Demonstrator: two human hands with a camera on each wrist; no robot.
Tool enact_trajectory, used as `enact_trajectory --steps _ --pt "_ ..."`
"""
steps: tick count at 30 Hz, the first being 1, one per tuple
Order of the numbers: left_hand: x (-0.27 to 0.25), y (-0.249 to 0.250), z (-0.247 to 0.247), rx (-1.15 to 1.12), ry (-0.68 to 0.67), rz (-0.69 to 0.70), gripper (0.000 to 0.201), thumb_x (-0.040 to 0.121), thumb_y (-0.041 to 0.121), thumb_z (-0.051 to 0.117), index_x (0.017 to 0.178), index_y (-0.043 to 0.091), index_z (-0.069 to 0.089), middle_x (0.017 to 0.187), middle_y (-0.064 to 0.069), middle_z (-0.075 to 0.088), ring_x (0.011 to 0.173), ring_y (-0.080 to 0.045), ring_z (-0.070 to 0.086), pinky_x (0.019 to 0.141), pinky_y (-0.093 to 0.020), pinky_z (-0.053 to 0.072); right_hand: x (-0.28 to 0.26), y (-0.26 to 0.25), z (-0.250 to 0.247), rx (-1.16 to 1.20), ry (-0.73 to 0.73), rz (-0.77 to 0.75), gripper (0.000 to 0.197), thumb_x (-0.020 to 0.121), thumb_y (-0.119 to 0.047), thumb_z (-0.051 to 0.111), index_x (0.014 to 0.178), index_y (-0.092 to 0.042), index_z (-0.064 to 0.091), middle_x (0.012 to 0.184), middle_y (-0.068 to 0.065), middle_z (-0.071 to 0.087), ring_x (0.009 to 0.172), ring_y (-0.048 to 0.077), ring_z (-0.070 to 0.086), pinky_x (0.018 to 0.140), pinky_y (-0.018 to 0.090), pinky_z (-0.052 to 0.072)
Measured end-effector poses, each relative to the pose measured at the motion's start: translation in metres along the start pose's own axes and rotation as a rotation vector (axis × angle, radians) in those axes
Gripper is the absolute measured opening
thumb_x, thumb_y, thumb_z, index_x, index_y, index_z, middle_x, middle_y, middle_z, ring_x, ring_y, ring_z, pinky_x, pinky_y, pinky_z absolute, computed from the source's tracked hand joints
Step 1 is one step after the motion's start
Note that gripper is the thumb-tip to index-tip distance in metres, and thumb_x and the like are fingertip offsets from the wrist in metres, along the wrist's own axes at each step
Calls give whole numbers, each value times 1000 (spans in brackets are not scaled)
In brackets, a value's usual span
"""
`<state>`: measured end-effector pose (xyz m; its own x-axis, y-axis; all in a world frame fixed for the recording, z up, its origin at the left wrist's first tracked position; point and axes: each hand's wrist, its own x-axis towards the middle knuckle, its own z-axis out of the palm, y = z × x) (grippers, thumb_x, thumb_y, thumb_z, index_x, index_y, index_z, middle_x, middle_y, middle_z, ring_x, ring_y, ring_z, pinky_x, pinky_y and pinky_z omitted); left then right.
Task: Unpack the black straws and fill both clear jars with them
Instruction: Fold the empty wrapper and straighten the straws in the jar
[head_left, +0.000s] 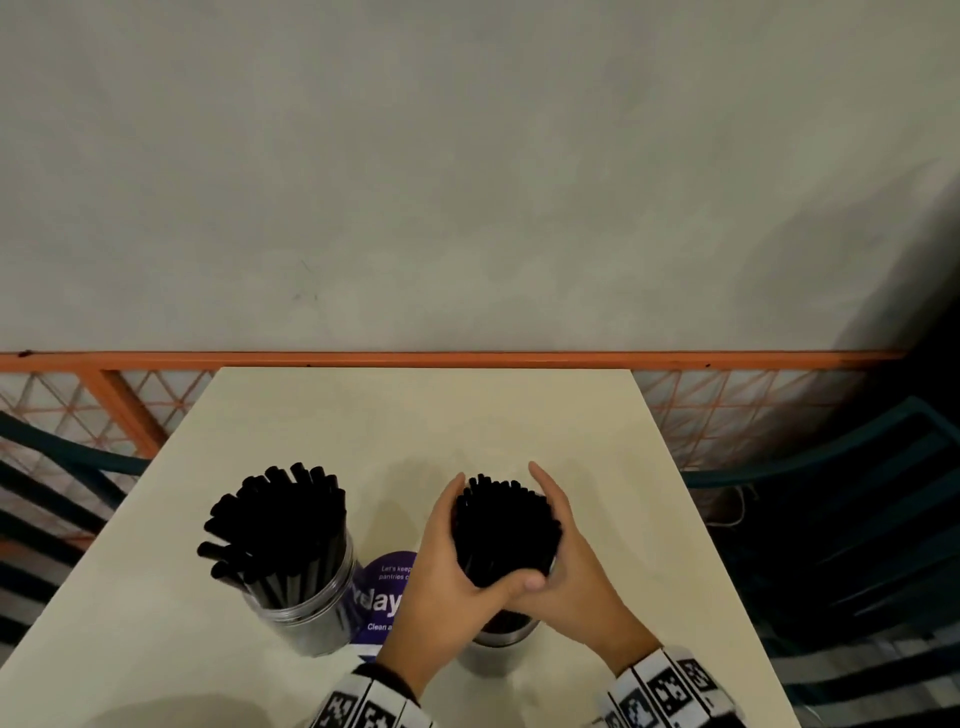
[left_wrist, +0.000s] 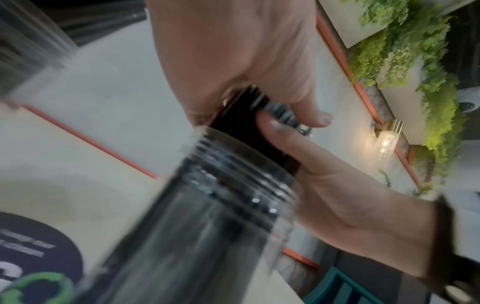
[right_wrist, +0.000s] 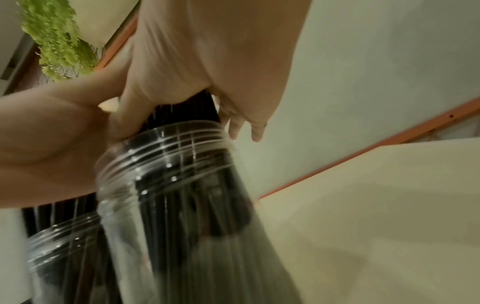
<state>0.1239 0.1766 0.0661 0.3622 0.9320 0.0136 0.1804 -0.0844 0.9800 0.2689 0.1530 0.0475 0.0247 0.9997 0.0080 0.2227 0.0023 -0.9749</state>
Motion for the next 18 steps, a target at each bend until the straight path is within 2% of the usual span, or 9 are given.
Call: enact_trajectory --steps 3,5,7,8,10,11,13,16,18 --pt "2 -5 -18 -12 -81 -7 115 42 48 84 130 52 11 131 32 30 125 11 33 102 -10 30 -9 3 -9 -40 -43 19 128 42 -48 89 139 -49 4 135 -28 34 123 -15 37 102 9 32" --pt "6 -6 -24 -22 -157 -14 125 43 37 88 136 47 5 136 28 29 126 9 33 106 -18 30 -9 7 -7 -27 -84 16 131 43 -42 90 140 -46 2 140 -25 34 128 -11 35 111 22 30" --pt "9 -4 -23 -43 -244 -21 127 47 28 89 138 46 2 133 23 37 122 11 40 101 -15 37 -4 6 3 -83 -100 -16 125 50 -42 89 140 -48 2 142 -22 34 132 -2 35 115 36 29" --pt "9 -3 -20 -29 -267 -17 124 49 28 89 137 46 4 130 23 40 119 12 42 99 -13 38 -1 3 9 -119 -90 -51 116 55 -43 86 138 -53 6 139 -27 35 132 0 35 115 36 29" --pt "8 -3 -11 30 -222 28 105 53 36 85 132 47 16 126 26 43 118 13 42 95 -10 38 4 -8 17 -150 -22 -105 86 63 -40 78 122 -66 22 125 -38 43 122 -4 44 106 19 35" --pt "8 -2 -8 41 -173 52 92 56 39 83 126 48 23 124 25 45 117 12 43 94 -10 40 6 -13 18 -152 27 -118 74 65 -39 75 115 -67 28 118 -37 47 116 -5 49 96 10 39" --pt "9 0 -4 20 -87 95 75 60 38 81 118 45 34 118 22 50 114 9 47 92 -11 42 9 -17 17 -135 110 -139 63 62 -37 73 108 -60 36 110 -30 54 107 -5 54 84 6 43" --pt "11 1 -5 -8 -50 113 75 58 35 83 116 41 37 114 21 52 111 8 49 89 -10 44 8 -10 11 -86 110 -125 75 58 -29 79 116 -53 37 114 -24 56 107 -2 56 86 14 49" --pt "12 -3 -10 -22 -98 84 88 52 40 84 122 46 31 120 25 48 113 12 46 90 -7 41 5 1 7 -88 61 -90 93 55 -28 85 128 -47 31 125 -14 51 114 5 55 92 23 50"
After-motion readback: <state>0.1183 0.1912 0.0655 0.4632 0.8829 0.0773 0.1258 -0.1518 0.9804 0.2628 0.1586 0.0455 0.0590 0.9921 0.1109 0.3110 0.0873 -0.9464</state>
